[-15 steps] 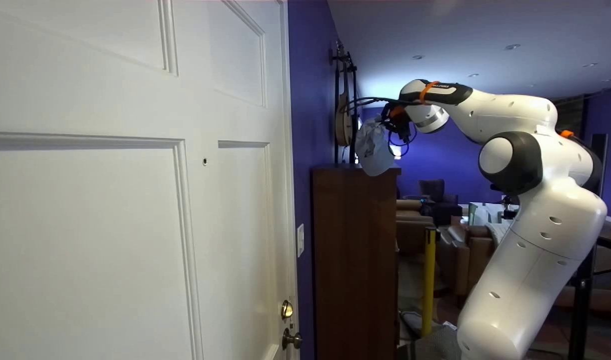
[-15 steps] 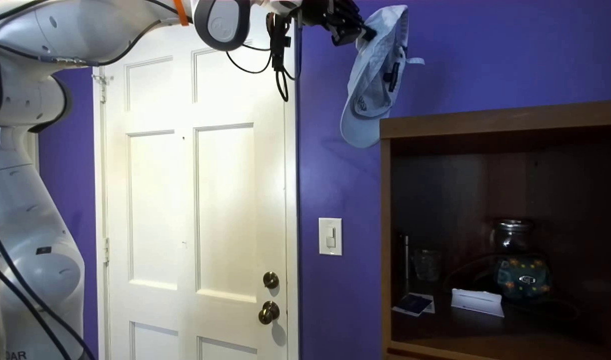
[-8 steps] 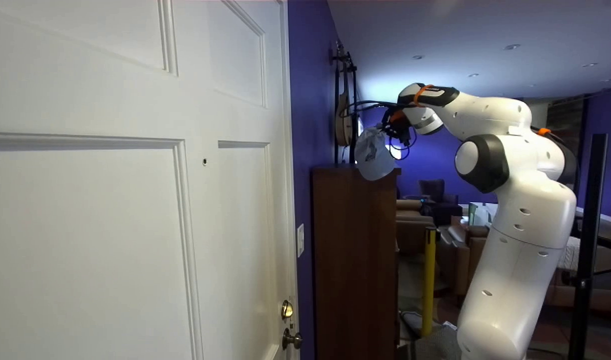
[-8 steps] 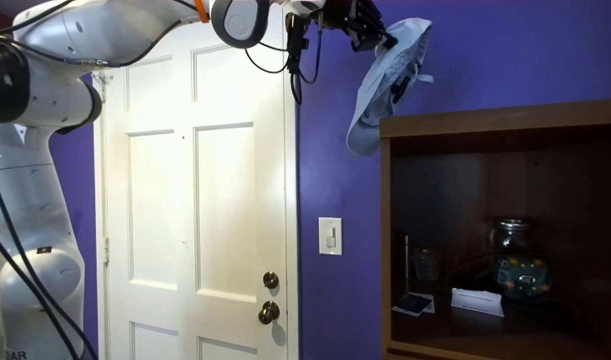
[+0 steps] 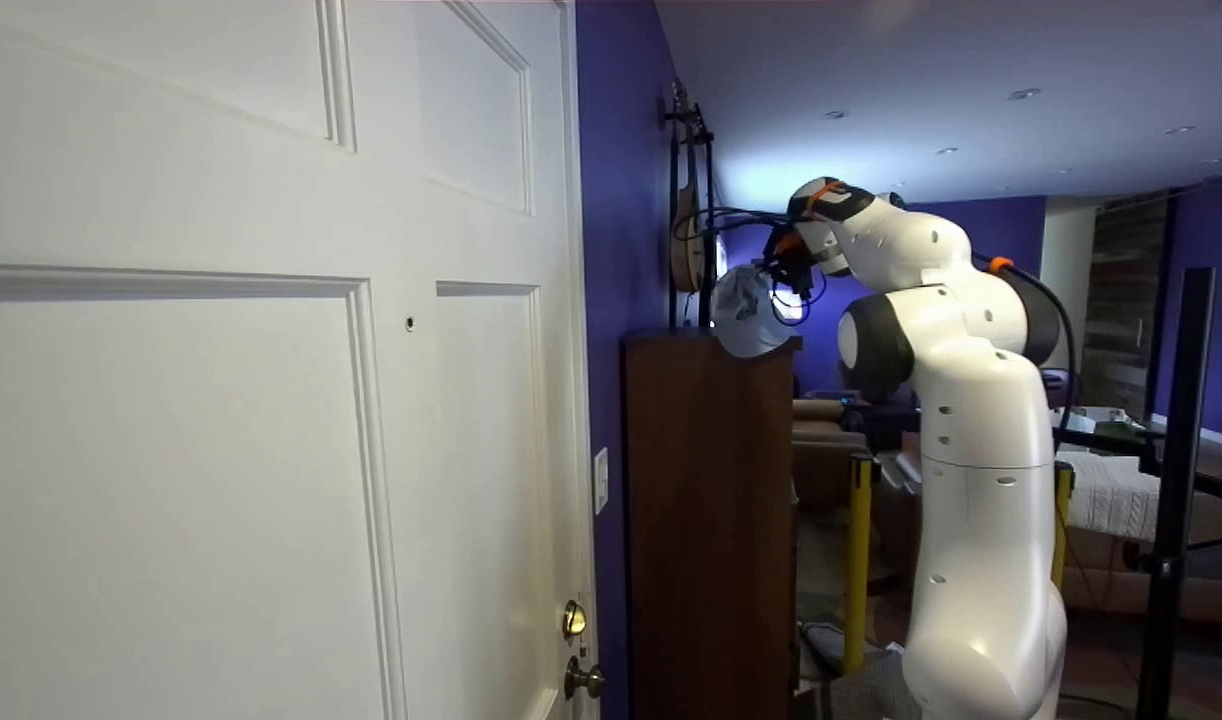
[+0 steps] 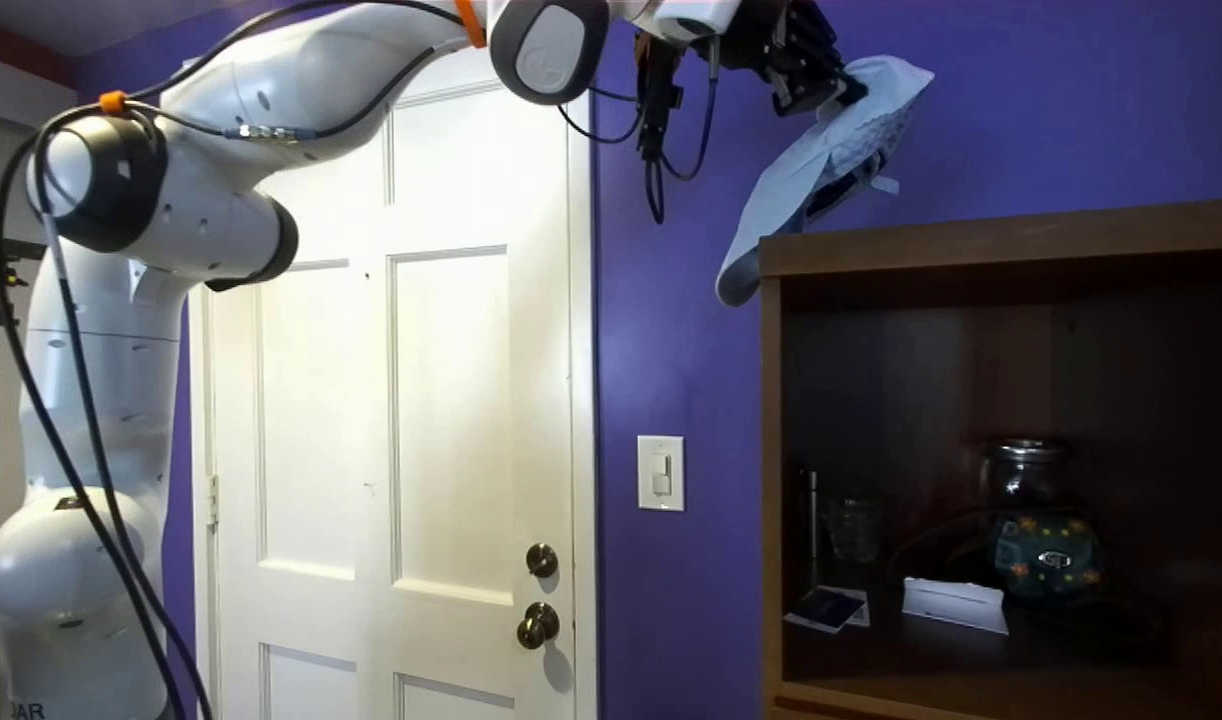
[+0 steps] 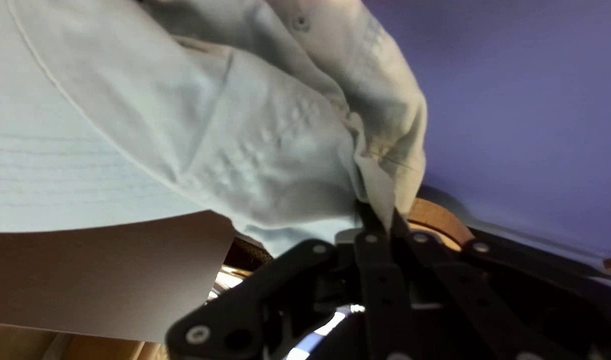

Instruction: Pick up the white cap from the door and put it on top of the brown chest of drawers

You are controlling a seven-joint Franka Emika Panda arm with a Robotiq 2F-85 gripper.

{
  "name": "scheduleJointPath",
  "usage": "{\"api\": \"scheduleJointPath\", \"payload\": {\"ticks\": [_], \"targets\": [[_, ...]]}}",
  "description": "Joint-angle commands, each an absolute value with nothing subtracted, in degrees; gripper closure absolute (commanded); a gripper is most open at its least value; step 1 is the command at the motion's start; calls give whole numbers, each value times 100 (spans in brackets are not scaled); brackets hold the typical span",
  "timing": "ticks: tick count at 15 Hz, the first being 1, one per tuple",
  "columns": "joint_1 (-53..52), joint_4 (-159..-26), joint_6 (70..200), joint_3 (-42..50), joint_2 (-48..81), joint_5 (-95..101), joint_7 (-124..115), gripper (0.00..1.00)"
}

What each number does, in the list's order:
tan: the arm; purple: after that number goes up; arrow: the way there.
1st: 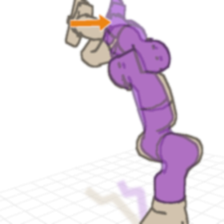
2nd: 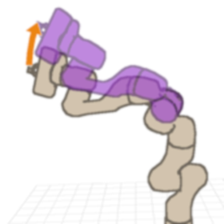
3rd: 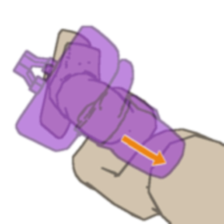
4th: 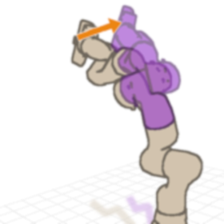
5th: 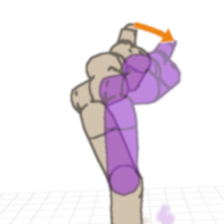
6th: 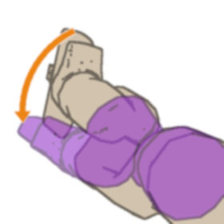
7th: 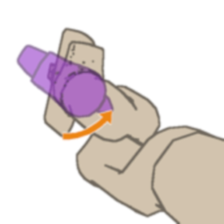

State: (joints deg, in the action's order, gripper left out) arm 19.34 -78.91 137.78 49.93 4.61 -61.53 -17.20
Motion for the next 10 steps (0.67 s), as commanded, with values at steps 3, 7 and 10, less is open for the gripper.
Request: {"api": "scheduleJointPath", "payload": {"ticks": [3, 7, 10], "targets": [[3334, -6537, 13814, 4480, 1938, -7014, -1991, 99], [3975, -6024, 13803, 3986, 2350, -6537, -2367, 99], [3949, -5649, 13630, 4289, 2644, -6606, -2642, 64]]}}
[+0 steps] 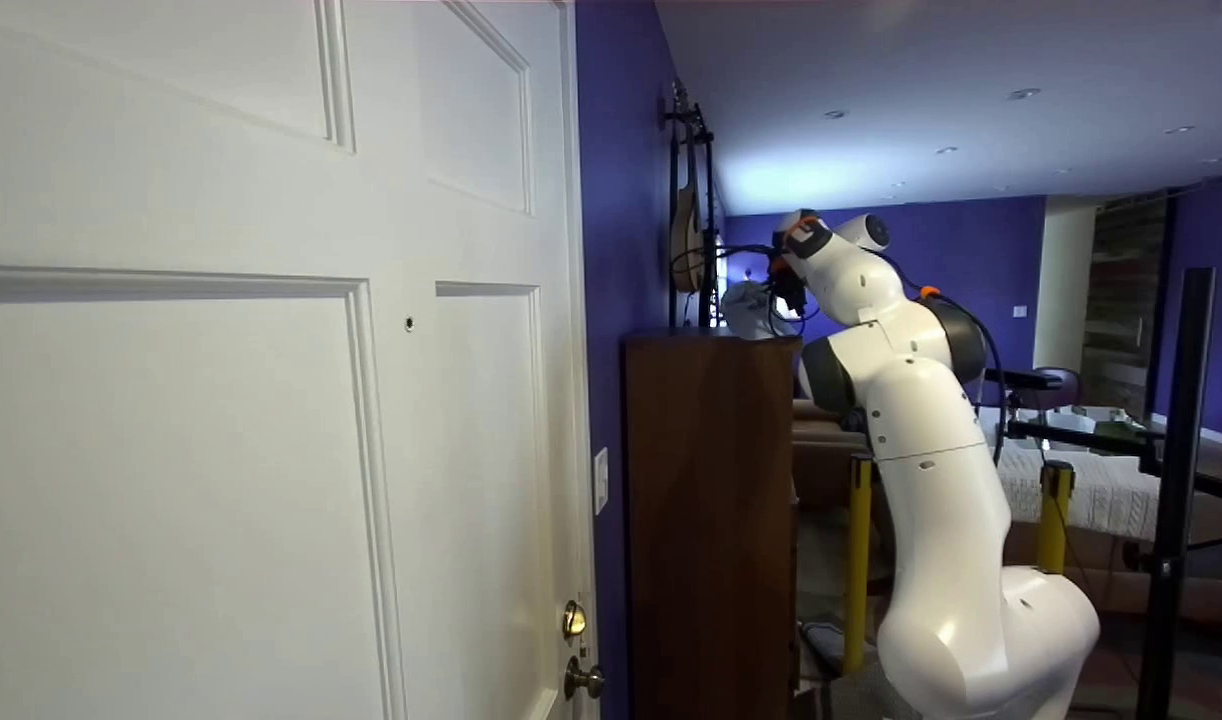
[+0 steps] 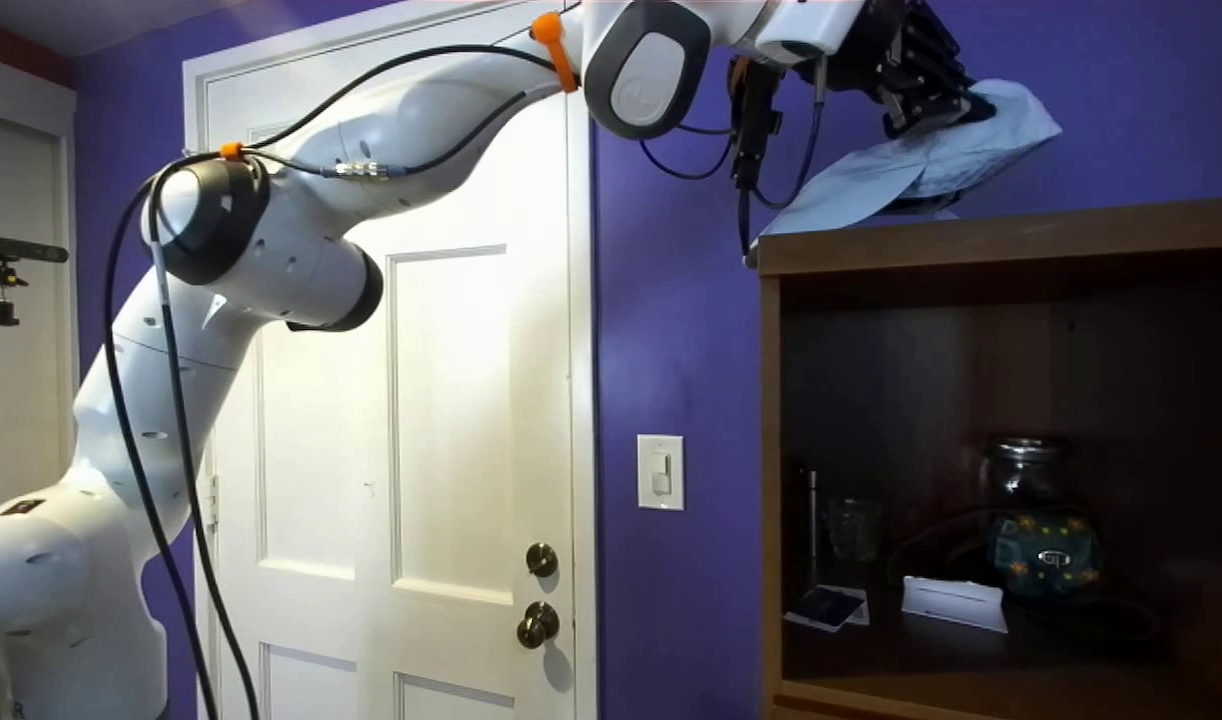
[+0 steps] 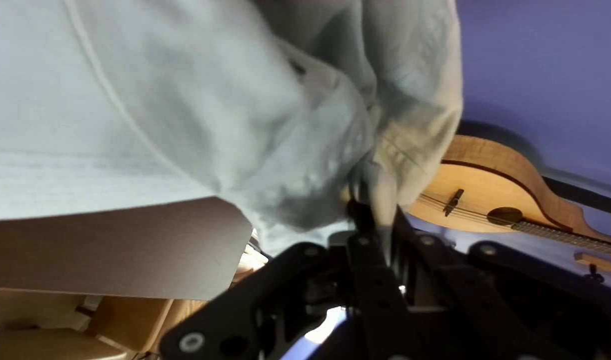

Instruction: Pick up the white cap from the door and put it on top of the brown chest of drawers

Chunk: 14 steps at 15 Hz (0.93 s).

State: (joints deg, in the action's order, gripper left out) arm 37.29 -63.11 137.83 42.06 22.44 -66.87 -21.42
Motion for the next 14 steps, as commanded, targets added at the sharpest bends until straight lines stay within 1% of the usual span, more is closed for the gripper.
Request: {"api": "scheduleJointPath", "payload": {"ticks": [1, 5, 9, 11, 14], "targets": [[3976, -5556, 13615, 4303, 2693, -6597, -2755, 56], [3994, -5323, 13470, 4367, 2741, -6487, -3176, 30], [3813, -5270, 13091, 4709, 2588, -5725, -3939, 2], [3791, -5176, 12577, 4838, 2466, -5329, -4154, 0], [3730, -5021, 11626, 5012, 2305, -4798, -4297, 0]]}}
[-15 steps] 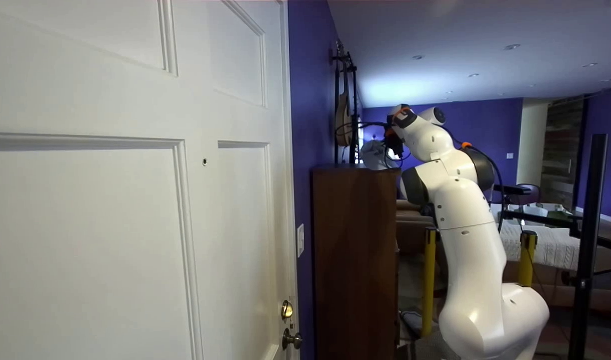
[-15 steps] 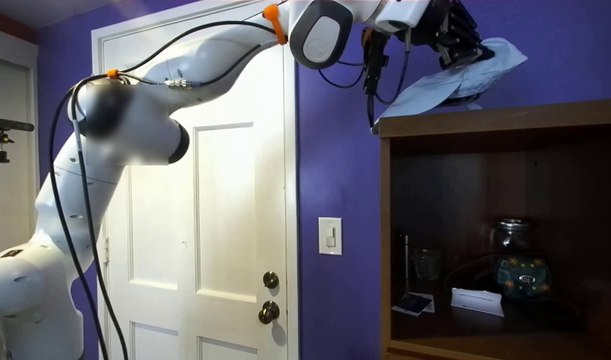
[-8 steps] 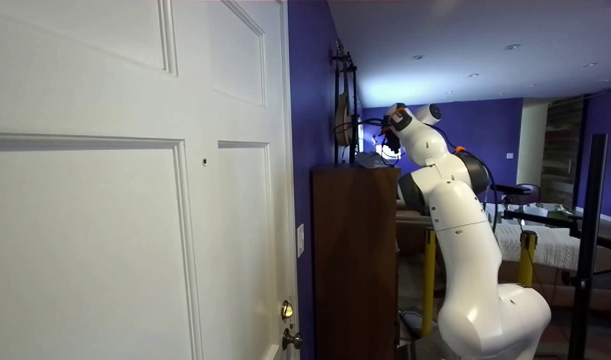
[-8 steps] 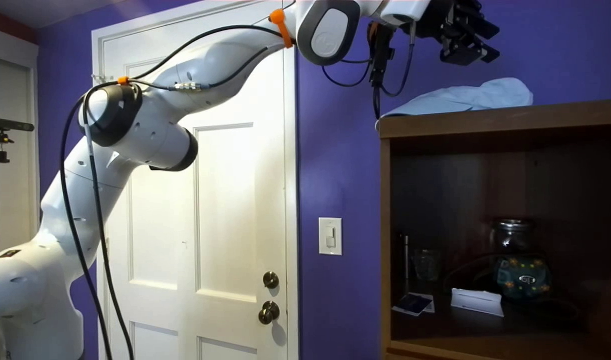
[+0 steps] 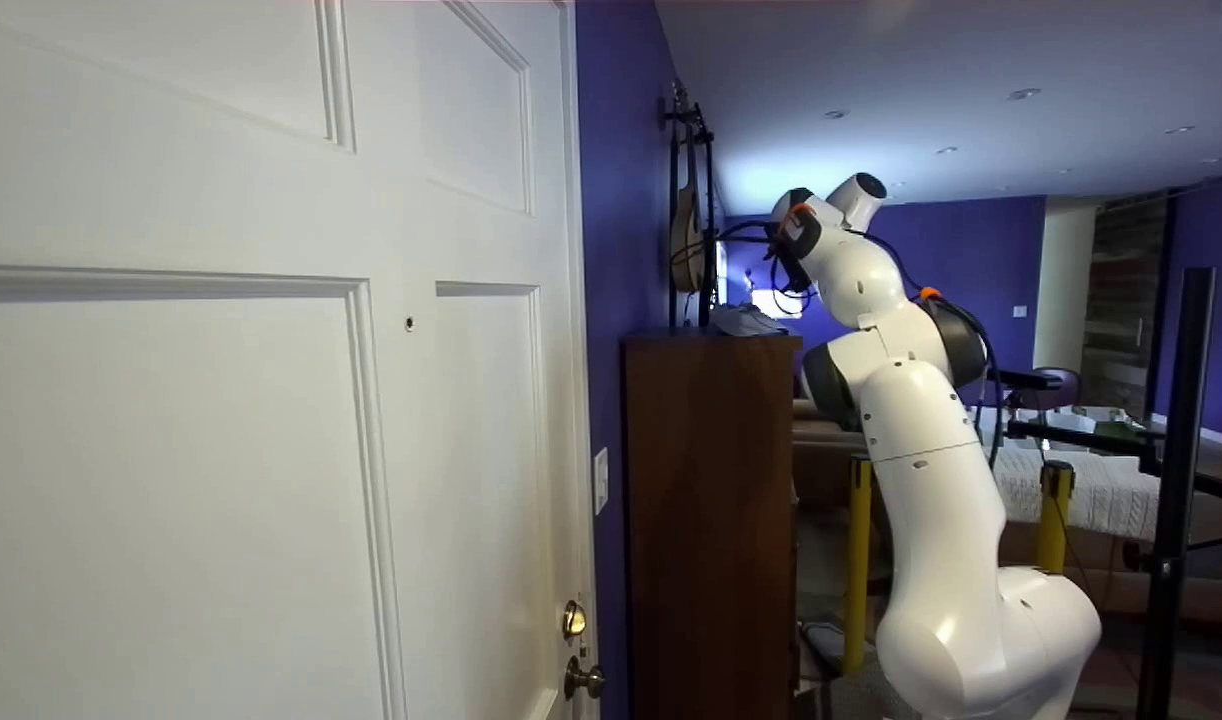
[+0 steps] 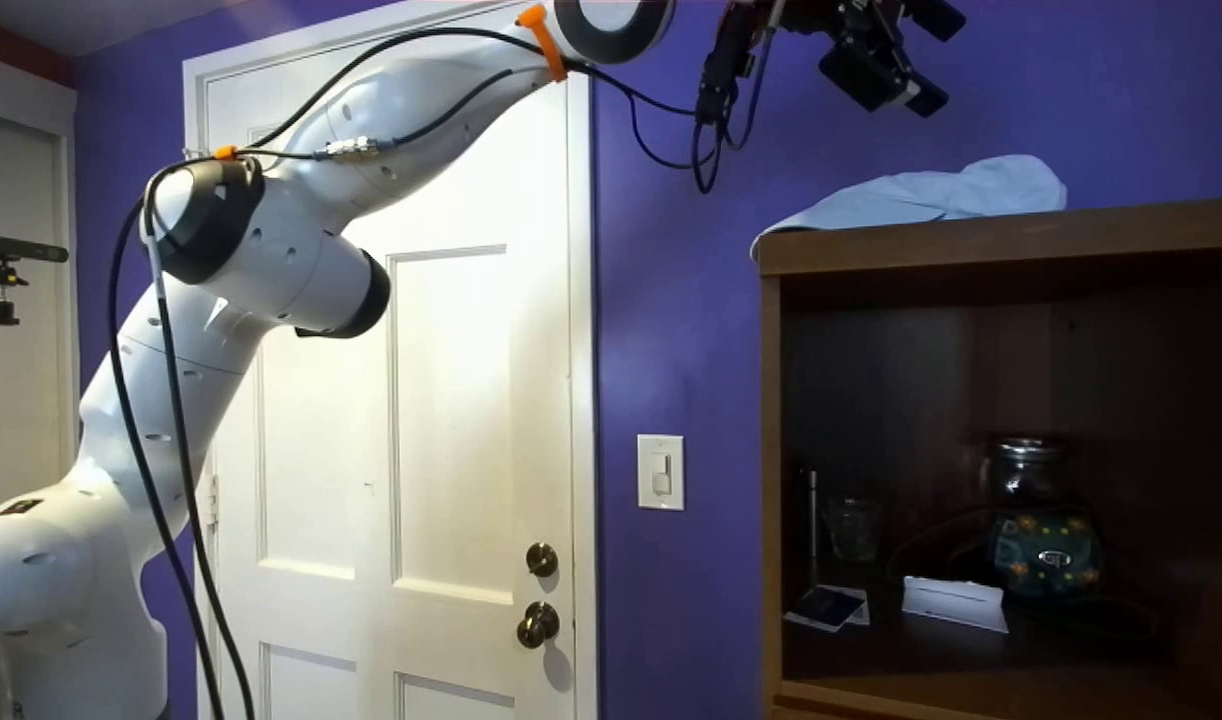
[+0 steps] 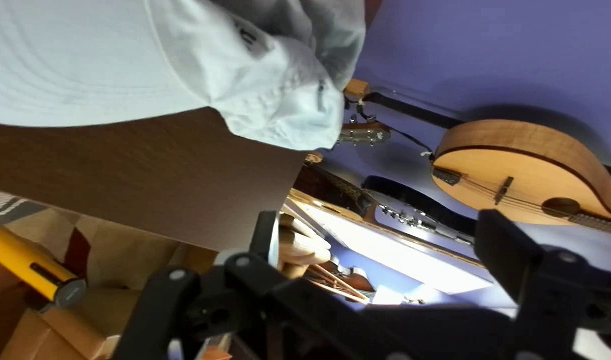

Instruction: Pick up the white cap from the door and put it on top of the brown chest of drawers

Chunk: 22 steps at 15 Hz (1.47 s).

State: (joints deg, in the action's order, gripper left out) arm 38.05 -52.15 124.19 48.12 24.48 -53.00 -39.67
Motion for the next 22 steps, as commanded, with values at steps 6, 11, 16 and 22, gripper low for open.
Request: {"api": "scheduleJointPath", "payload": {"ticks": [6, 11, 16, 22], "targets": [[4048, -4976, 10056, 3951, 1667, -3134, -4151, 0], [3529, -5112, 9694, 4130, 1358, -2651, -3589, 0], [3087, -5453, 10035, 4080, 958, -2281, -2521, 0], [2455, -5828, 10064, 4029, 457, -1446, -2024, 0]]}}
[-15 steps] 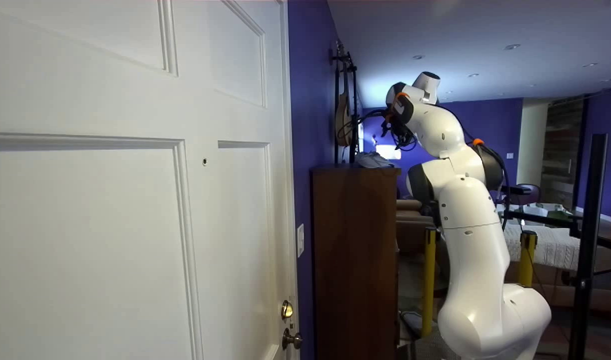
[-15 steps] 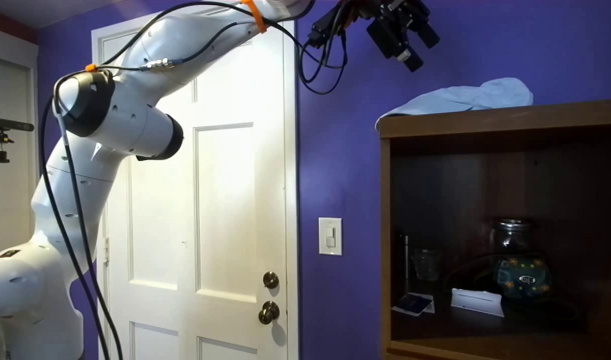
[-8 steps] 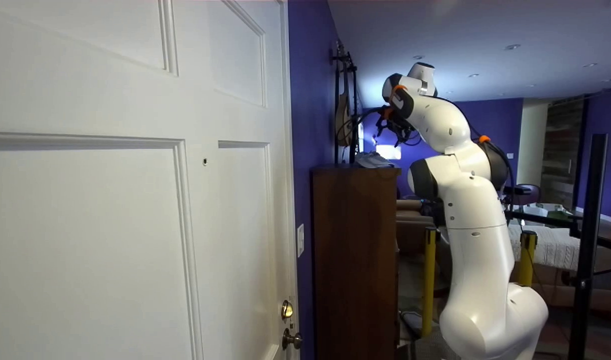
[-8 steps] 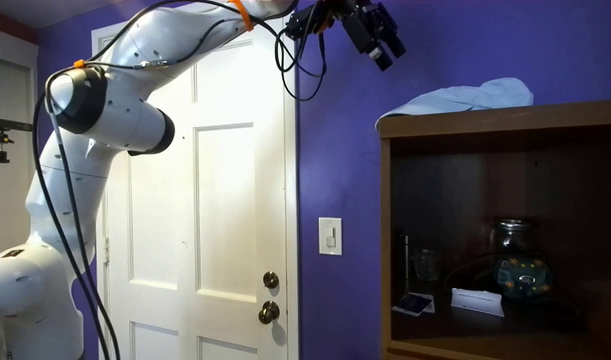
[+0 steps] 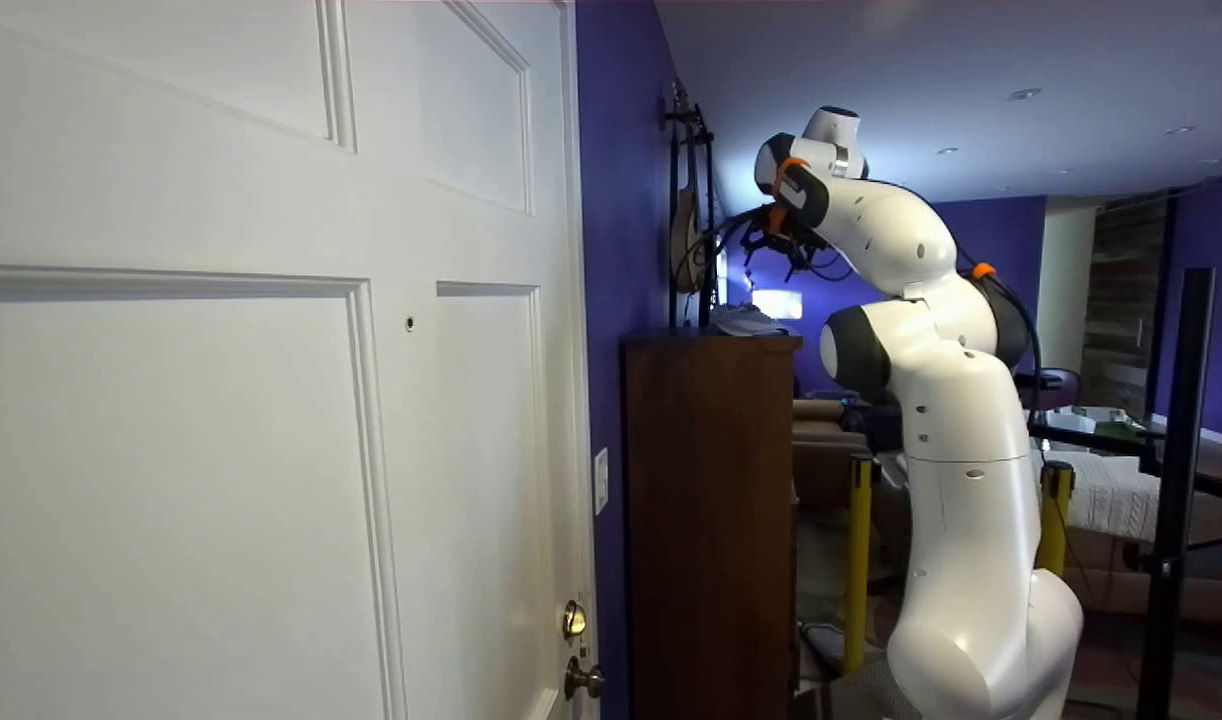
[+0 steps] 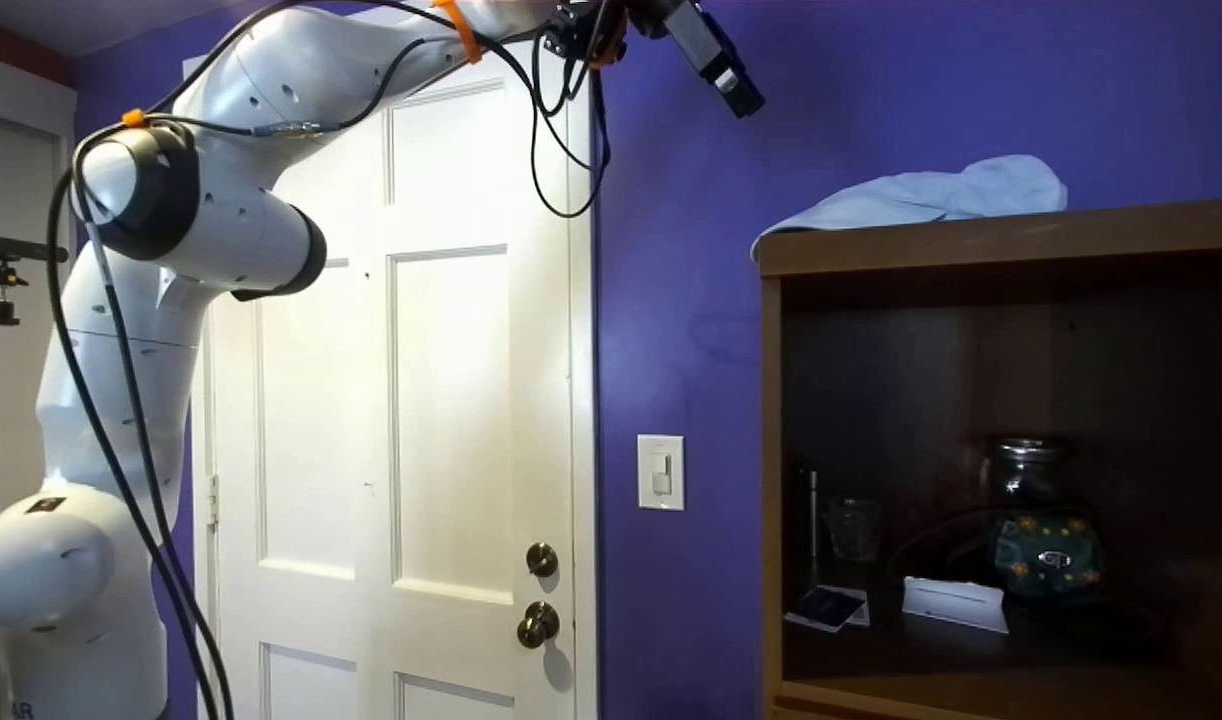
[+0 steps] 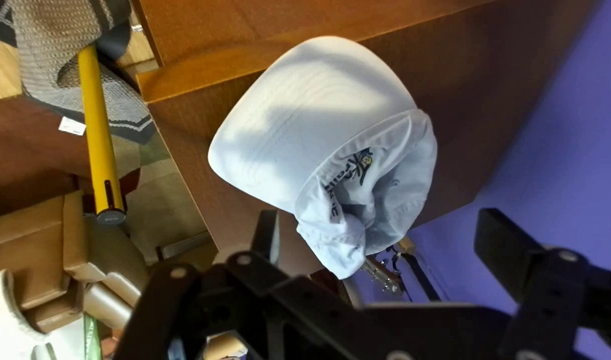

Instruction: Pick up the white cap from the door and put it on top of the brown chest of drawers

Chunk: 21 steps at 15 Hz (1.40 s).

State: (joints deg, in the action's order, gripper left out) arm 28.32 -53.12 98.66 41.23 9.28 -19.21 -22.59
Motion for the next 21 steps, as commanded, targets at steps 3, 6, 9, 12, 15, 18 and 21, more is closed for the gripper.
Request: {"api": "scheduleJointPath", "payload": {"ticks": [3, 6, 9, 12, 15, 18, 21], "targets": [[2102, -6168, 10295, 3958, 150, -943, -1914, 0], [1799, -6630, 10581, 3815, -216, -416, -1882, 0], [1591, -7188, 10967, 3611, -606, 112, -1943, 0], [1689, -6846, 10836, 3674, -293, -17, -1968, 0], [1650, -7075, 10913, 3601, -467, 69, -1968, 0], [1641, -7134, 10941, 3597, -510, 73, -1968, 0], [1637, -7158, 10949, 3595, -512, 75, -1968, 0]]}}
